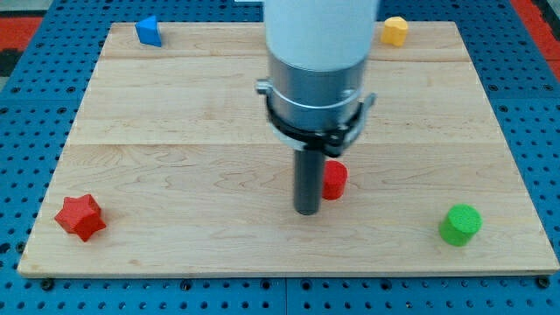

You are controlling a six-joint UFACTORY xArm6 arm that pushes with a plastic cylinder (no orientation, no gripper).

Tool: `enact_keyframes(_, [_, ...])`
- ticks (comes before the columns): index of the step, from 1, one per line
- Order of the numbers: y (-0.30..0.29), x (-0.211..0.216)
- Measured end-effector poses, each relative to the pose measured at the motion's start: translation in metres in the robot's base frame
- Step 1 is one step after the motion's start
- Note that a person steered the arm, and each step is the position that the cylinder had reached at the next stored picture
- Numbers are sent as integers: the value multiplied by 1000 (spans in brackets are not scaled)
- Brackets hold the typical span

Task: Move red circle below yellow hexagon

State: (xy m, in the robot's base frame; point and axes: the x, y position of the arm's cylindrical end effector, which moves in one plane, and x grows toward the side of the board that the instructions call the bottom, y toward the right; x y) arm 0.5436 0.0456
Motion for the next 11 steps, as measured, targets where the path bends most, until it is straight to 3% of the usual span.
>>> enact_keyframes(1, [38, -33])
enact_keyframes(3, [15, -126])
enact_keyframes(4, [14, -103])
enact_keyframes(5, [-42, -133])
enact_keyframes(7, [5, -177])
enact_keyframes(8, [18, -134])
enact_keyframes(9, [46, -165])
enact_keyframes(11, [7, -179])
